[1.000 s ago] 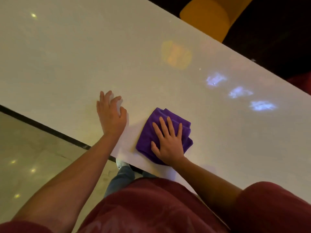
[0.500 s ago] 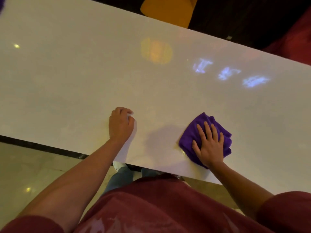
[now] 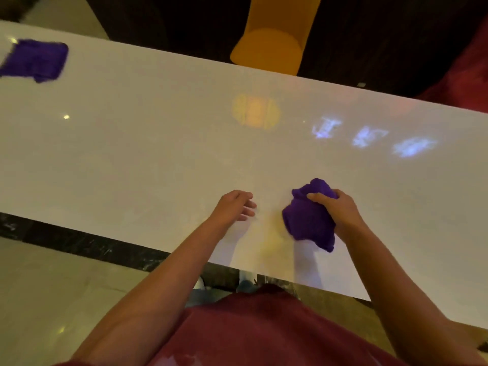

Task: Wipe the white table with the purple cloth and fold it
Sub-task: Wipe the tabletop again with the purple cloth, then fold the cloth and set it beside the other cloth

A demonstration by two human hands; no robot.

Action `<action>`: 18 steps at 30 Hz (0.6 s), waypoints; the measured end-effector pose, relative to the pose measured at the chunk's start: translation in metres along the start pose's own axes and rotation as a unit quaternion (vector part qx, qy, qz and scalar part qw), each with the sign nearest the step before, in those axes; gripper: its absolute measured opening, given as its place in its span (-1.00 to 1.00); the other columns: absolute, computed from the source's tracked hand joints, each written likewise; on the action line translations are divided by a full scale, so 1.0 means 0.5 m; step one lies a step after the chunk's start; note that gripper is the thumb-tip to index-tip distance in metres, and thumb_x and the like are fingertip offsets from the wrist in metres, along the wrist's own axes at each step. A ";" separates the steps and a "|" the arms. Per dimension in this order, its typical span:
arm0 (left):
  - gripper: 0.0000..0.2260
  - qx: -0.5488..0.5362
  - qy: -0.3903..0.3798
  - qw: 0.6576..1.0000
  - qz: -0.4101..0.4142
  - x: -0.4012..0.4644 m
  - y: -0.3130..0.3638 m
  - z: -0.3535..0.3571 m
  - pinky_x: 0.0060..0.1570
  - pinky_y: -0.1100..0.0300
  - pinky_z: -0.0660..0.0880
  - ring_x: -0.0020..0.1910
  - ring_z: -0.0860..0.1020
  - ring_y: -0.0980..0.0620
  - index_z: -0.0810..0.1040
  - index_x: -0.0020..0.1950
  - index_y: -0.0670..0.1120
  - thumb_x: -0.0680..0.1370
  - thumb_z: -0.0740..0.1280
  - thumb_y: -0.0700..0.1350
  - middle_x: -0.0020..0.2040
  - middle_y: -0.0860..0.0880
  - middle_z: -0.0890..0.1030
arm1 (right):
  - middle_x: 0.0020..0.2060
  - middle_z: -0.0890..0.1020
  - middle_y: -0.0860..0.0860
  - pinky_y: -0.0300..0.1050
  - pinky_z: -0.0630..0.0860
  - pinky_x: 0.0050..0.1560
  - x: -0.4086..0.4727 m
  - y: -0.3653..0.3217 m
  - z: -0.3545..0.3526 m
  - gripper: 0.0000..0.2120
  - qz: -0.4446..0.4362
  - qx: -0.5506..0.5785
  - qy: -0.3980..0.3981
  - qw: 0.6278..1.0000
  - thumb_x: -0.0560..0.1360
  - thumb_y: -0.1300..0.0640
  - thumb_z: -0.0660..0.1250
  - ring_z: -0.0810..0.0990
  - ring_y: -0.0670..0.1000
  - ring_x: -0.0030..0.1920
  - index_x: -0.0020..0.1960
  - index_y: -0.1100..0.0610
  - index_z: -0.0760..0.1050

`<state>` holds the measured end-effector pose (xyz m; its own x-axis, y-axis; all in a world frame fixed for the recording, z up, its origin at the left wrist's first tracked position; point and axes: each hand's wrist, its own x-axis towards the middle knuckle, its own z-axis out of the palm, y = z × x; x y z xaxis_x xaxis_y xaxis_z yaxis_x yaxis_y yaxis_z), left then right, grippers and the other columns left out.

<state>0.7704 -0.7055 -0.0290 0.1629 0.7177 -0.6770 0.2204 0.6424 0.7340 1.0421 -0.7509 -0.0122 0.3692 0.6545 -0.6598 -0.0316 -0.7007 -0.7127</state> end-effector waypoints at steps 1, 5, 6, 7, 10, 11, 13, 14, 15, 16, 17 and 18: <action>-0.80 0.012 -0.017 1.000 0.018 -0.017 0.010 -0.008 -0.09 0.17 0.61 -0.10 0.69 0.00 0.60 0.11 -0.04 0.70 0.27 0.05 0.08 -0.10 0.72 | 0.09 0.73 0.07 0.06 0.69 -0.05 -0.024 -0.024 0.038 -0.53 -0.026 0.013 -0.035 0.999 0.39 0.02 0.67 0.73 0.13 0.08 0.21 0.05 0.56; -0.52 -0.045 -0.081 0.993 0.067 -0.091 0.044 -0.073 0.17 0.07 0.64 0.14 0.70 0.05 0.62 0.30 0.02 0.58 0.31 0.34 0.18 0.02 0.73 | 0.06 0.78 0.00 0.03 0.73 -0.04 -0.121 -0.102 0.205 -0.31 -0.103 0.062 -0.144 0.982 0.19 -0.14 0.70 0.79 0.08 0.04 0.25 0.03 0.60; -0.47 -0.071 -0.077 0.992 0.075 -0.112 0.049 -0.102 0.20 0.05 0.63 0.16 0.70 0.03 0.62 0.31 0.02 0.54 0.34 0.36 0.19 0.02 0.73 | 0.06 0.78 0.00 0.07 0.73 0.01 -0.142 -0.116 0.248 -0.29 -0.112 0.077 -0.159 0.978 0.18 -0.16 0.69 0.79 0.08 0.05 0.26 0.03 0.60; -0.46 -0.095 -0.065 0.990 0.088 -0.131 0.050 -0.135 0.23 0.03 0.62 0.17 0.70 0.02 0.63 0.31 0.01 0.51 0.37 0.36 0.19 0.01 0.73 | 0.08 0.78 0.00 0.10 0.73 0.05 -0.163 -0.128 0.291 -0.32 -0.114 0.097 -0.172 0.974 0.21 -0.18 0.67 0.78 0.09 0.08 0.27 0.03 0.61; -0.49 -0.123 -0.003 0.983 0.139 -0.190 0.046 -0.263 0.22 0.03 0.61 0.19 0.69 0.03 0.63 0.31 0.02 0.49 0.46 0.31 0.20 0.03 0.73 | 0.16 0.76 0.03 0.17 0.68 0.20 -0.217 -0.152 0.413 -0.48 -0.102 0.158 -0.195 0.963 0.39 -0.11 0.53 0.73 0.12 0.20 0.30 0.05 0.64; -0.53 -0.126 0.020 0.980 0.154 -0.210 0.042 -0.311 0.21 0.03 0.62 0.19 0.69 0.03 0.64 0.29 0.02 0.50 0.47 0.27 0.19 0.03 0.73 | 0.17 0.76 0.01 0.15 0.69 0.19 -0.233 -0.156 0.453 -0.53 -0.111 0.158 -0.197 0.961 0.42 -0.09 0.50 0.73 0.09 0.19 0.30 0.03 0.64; -0.70 -0.145 0.064 0.971 0.178 -0.253 0.030 -0.407 0.18 0.03 0.63 0.16 0.70 0.03 0.70 0.18 0.06 0.54 0.45 0.17 0.15 0.02 0.75 | 0.10 0.77 -0.06 0.02 0.72 0.03 -0.267 -0.158 0.534 -0.64 -0.137 0.141 -0.208 0.958 0.48 -0.03 0.52 0.76 0.02 0.09 0.26 -0.03 0.63; -0.78 -0.150 0.086 0.966 0.192 -0.276 0.026 -0.452 0.14 0.06 0.63 0.13 0.71 0.05 0.73 0.11 0.10 0.56 0.43 0.15 0.12 0.03 0.76 | 0.07 0.77 -0.08 -0.04 0.72 -0.04 -0.284 -0.155 0.575 -0.68 -0.141 0.135 -0.222 0.955 0.52 0.01 0.53 0.77 0.00 0.05 0.26 -0.04 0.62; -0.82 -0.149 0.111 0.960 0.207 -0.302 0.022 -0.495 0.09 0.09 0.63 0.11 0.72 0.07 0.75 0.05 0.14 0.56 0.41 0.14 0.10 0.05 0.76 | 0.07 0.78 -0.07 -0.08 0.71 -0.07 -0.301 -0.148 0.617 -0.69 -0.140 0.129 -0.239 0.952 0.55 0.01 0.53 0.77 -0.02 0.04 0.27 -0.04 0.61; -0.83 -0.145 0.132 0.955 0.223 -0.328 0.019 -0.535 0.07 0.10 0.63 0.10 0.72 0.08 0.76 0.01 0.17 0.56 0.39 0.16 0.08 0.06 0.77 | 0.09 0.77 -0.05 -0.09 0.71 -0.07 -0.321 -0.140 0.659 -0.65 -0.138 0.121 -0.254 0.950 0.54 -0.03 0.55 0.77 -0.02 0.04 0.29 -0.04 0.61; -0.83 -0.142 0.149 0.949 0.237 -0.353 0.014 -0.572 0.08 0.07 0.64 0.10 0.72 0.05 0.76 0.00 0.19 0.56 0.38 0.17 0.07 0.06 0.77 | 0.13 0.76 -0.03 -0.06 0.72 -0.04 -0.342 -0.129 0.700 -0.57 -0.135 0.108 -0.268 0.948 0.50 -0.10 0.57 0.77 -0.01 0.07 0.31 -0.03 0.60; -0.82 -0.143 0.164 0.944 0.246 -0.375 0.008 -0.606 0.13 0.02 0.64 0.12 0.71 0.01 0.75 0.00 0.20 0.56 0.37 0.17 0.07 0.05 0.76 | 0.17 0.75 0.01 0.01 0.72 0.04 -0.364 -0.117 0.740 -0.48 -0.129 0.096 -0.285 0.945 0.46 -0.17 0.59 0.76 0.04 0.12 0.34 0.00 0.60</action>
<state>0.4493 -0.7561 0.1169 -0.1392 0.9629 -0.2312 -0.0803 0.2217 0.9718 0.6329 -0.7239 0.0615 -0.1705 0.8812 -0.4410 -0.1972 -0.4690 -0.8609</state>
